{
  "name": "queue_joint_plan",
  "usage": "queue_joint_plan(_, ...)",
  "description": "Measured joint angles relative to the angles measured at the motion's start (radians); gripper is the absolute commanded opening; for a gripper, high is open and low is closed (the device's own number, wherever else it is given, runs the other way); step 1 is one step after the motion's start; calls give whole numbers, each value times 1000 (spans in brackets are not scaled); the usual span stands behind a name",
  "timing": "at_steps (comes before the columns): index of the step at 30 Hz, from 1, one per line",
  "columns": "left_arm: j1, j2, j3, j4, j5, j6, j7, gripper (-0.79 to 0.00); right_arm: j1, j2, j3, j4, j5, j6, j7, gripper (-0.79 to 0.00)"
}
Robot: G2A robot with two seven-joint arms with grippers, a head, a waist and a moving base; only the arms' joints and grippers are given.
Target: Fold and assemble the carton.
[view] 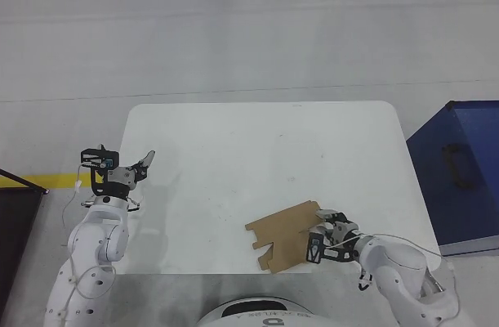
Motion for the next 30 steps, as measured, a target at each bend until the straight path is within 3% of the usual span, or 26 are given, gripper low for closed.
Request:
queue_joint_plan(13, 0, 0, 0, 0, 0, 0, 0, 0, 61, 2, -79, 29, -30, -37, -8, -465)
queue_joint_plan(16, 0, 0, 0, 0, 0, 0, 0, 0, 90, 1, -107, 52, -37, -34, -15, -594)
queue_joint_plan(17, 0, 0, 0, 0, 0, 0, 0, 0, 99, 0, -116, 57, -44, -27, -15, -717)
queue_joint_plan(18, 0, 0, 0, 0, 0, 0, 0, 0, 111, 0, -129, 61, -60, -8, -12, -785)
queue_joint_plan(26, 0, 0, 0, 0, 0, 0, 0, 0, 133, 1, -169, 39, -221, 257, -48, -785)
queue_joint_plan(30, 0, 0, 0, 0, 0, 0, 0, 0, 149, -3, -161, 14, -326, 495, -30, -785)
